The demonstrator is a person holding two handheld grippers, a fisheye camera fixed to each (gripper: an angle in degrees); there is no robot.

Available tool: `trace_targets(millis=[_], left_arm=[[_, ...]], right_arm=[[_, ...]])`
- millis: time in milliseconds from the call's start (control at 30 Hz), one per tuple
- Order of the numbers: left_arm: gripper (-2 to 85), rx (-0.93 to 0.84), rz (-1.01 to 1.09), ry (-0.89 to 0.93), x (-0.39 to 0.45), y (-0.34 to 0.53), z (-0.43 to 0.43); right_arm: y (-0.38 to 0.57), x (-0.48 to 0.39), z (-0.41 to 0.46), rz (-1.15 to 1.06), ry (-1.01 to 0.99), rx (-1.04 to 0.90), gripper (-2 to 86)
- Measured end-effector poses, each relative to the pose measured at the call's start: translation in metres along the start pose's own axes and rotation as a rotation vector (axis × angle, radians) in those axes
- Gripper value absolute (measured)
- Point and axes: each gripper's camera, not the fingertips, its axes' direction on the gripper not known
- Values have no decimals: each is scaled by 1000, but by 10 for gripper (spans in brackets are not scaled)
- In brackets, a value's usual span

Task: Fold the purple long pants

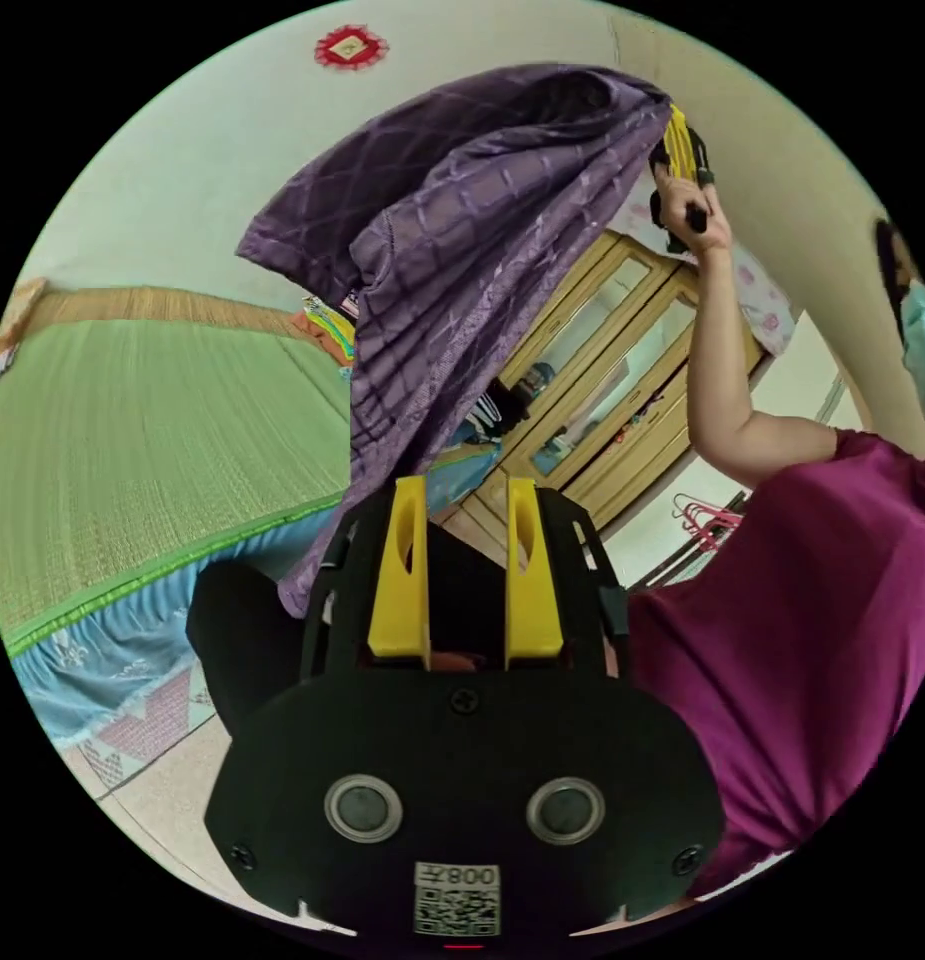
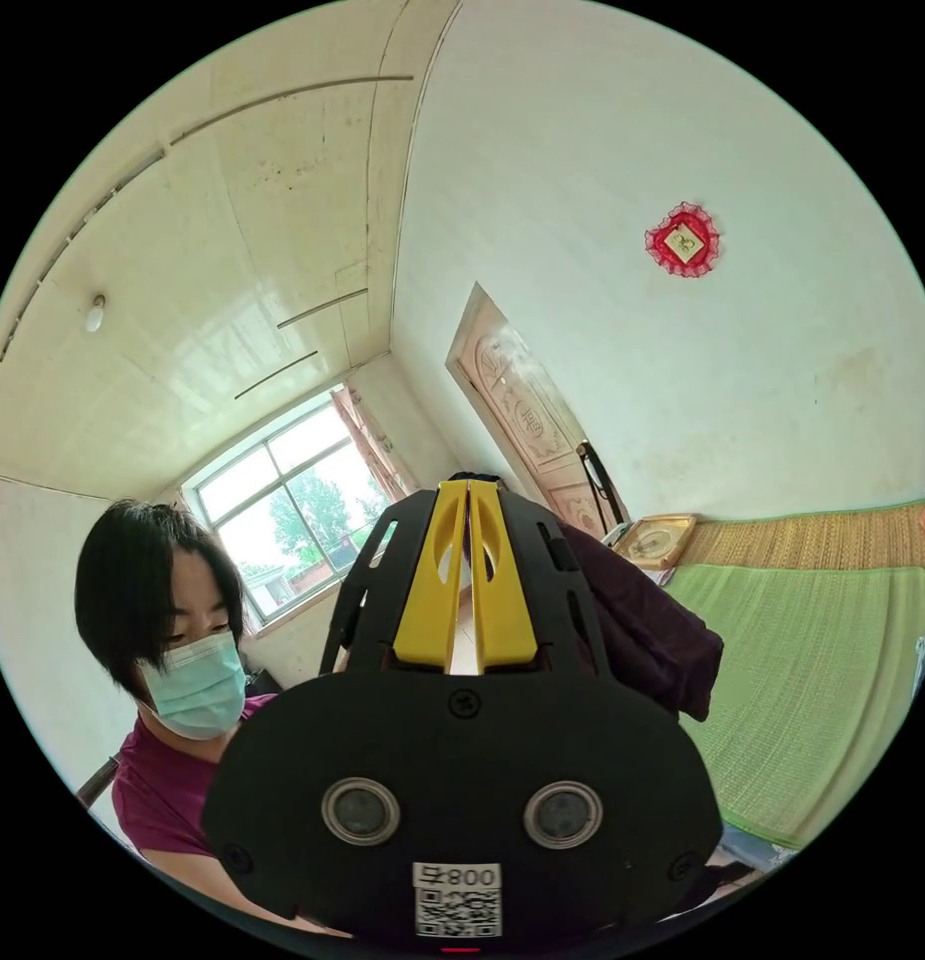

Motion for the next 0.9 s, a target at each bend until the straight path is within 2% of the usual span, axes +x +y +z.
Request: trace_targets(millis=[67,200,300,433,667,900], left_arm=[[113,-2,-8,-51,-5,-2,6],[85,-80,-14,10,-20,-10,26],[33,-106,-3,4,-21,-11,30],[17,-112,-41,-31,-32,-4,17],[9,23,-183,-200,-97,3,-81],[7,263,-72,-546,-133,-70,-222]], right_arm=[[-5,-8,8,-6,6,5,0],[-17,-20,28,-1,22,15,0],[-24,-21,46,12,37,13,0],[-36,-12,69,49,64,23,-1],[-64,31,116,162,118,60,-1],[-135,75,165,236,191,215,-1]])
